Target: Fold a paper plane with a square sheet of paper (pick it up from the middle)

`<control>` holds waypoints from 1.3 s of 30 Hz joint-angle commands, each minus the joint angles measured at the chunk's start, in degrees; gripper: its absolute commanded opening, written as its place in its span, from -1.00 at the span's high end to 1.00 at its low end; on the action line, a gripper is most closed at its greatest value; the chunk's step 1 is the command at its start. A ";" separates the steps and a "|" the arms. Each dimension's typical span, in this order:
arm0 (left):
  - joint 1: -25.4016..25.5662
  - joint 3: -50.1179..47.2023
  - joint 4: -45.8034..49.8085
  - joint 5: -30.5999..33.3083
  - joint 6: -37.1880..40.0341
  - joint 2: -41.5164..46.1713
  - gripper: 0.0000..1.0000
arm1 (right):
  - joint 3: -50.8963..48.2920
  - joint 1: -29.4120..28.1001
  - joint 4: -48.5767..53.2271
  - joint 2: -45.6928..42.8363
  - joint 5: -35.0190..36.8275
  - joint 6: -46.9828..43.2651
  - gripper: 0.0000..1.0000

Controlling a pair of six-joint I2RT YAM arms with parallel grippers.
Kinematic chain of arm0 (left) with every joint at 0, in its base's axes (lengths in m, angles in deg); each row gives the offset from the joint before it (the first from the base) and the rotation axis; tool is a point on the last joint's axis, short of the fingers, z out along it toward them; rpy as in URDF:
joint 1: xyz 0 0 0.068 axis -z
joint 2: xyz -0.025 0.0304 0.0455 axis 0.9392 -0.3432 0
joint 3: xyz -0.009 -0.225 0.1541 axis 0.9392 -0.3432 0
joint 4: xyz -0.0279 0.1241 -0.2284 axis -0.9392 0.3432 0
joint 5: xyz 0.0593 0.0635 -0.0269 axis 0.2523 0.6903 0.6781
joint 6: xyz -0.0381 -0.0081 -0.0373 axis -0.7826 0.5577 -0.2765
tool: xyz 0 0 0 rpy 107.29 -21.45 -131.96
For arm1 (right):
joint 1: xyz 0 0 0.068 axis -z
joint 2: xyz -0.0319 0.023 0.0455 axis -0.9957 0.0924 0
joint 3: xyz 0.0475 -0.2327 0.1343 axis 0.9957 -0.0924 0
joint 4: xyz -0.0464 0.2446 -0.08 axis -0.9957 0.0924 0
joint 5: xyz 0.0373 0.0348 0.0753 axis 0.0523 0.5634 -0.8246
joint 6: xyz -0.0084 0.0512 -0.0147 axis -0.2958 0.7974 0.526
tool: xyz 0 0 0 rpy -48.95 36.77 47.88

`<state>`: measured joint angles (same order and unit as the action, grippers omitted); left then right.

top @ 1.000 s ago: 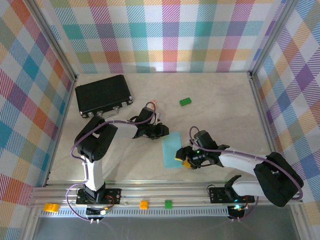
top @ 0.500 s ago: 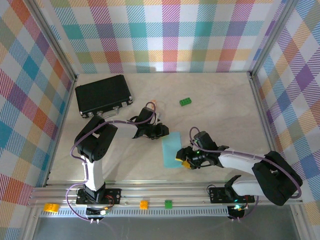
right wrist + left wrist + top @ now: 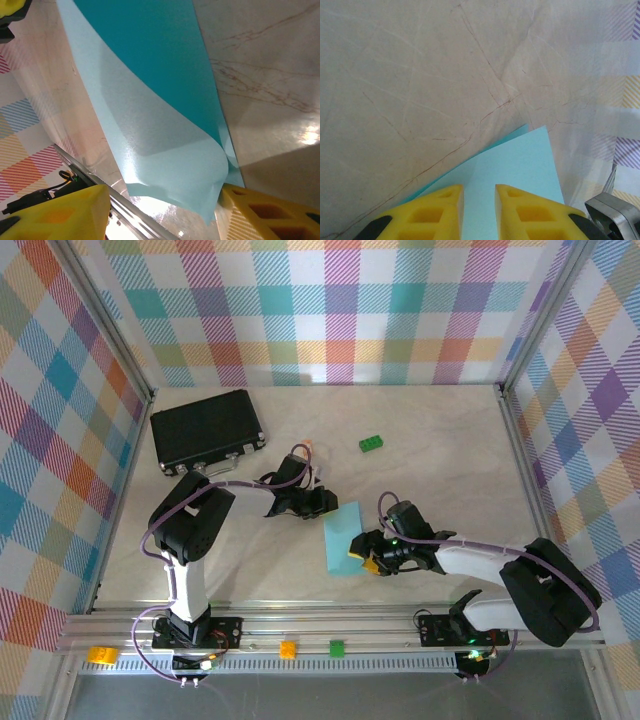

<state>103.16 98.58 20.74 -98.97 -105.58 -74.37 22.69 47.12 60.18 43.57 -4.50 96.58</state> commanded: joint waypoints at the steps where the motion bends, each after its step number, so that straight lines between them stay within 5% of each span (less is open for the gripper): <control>1: -0.27 -1.39 2.81 -1.19 -0.70 1.87 0.52 | -2.15 -0.37 -0.11 -1.17 0.69 1.21 -0.17; 19: -0.27 -1.22 2.20 -1.54 -1.38 1.37 0.52 | -2.16 -0.37 -7.34 -8.40 5.51 -3.80 -0.18; 26: -0.27 -1.49 1.48 -1.82 -1.78 1.65 0.52 | -0.16 -0.30 -7.88 -4.74 2.48 -5.89 -0.16; 39: -0.27 -0.56 1.58 -3.34 -1.71 5.93 0.46 | 4.04 0.97 -4.70 3.95 0.61 -9.15 0.50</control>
<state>103.16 97.51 20.98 -100.54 -107.08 -71.60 25.90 47.68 54.89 46.46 -2.71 89.06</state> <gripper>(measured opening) 0.265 0.263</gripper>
